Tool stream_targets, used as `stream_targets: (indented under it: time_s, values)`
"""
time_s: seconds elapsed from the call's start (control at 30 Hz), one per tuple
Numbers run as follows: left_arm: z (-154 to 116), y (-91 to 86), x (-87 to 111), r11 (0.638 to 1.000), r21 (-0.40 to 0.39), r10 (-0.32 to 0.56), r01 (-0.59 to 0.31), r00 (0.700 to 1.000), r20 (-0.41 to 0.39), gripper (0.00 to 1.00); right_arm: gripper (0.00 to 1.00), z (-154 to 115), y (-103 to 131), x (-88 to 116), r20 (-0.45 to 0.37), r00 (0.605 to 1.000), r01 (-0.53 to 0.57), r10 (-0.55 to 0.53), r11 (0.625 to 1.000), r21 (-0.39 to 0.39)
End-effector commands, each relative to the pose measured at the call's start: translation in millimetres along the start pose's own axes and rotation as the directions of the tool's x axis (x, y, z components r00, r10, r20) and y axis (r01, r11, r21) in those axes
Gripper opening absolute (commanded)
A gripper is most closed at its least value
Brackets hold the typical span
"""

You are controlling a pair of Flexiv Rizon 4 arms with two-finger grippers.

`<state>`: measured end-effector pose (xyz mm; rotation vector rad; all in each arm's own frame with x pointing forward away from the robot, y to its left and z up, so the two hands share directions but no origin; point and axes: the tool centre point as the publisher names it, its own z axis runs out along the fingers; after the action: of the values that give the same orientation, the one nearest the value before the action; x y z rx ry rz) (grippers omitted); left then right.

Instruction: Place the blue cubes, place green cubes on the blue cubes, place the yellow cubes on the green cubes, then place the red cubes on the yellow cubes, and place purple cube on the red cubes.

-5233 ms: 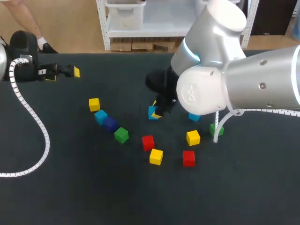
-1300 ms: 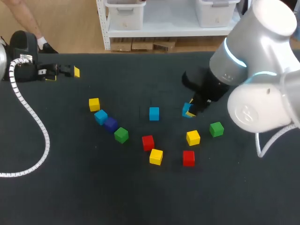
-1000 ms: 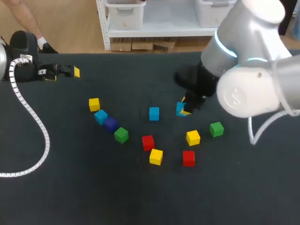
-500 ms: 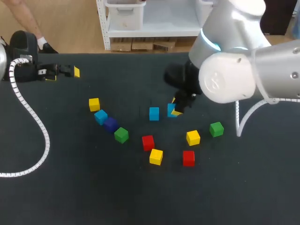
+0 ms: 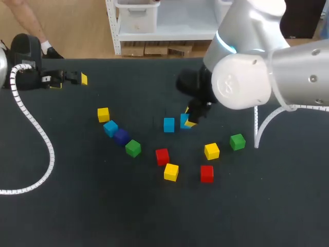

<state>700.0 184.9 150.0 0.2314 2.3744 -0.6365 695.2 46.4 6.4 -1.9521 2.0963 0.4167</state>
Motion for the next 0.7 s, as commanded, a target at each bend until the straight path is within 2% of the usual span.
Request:
stream_targets:
  time_s: [0.03,0.7]
  values:
    - [0.0,0.0,0.0,1.0,0.0,0.0,0.0,1.0,0.0,1.0,0.0,1.2,3.5,1.1,0.005,1.0,0.001,-0.001,1.0,0.003]
    - [0.0,0.0,0.0,1.0,0.0,0.0,0.0,1.0,0.0,1.0,0.0,11.2,8.0,-4.0,0.006,1.0,0.012,-0.012,1.0,-0.01]
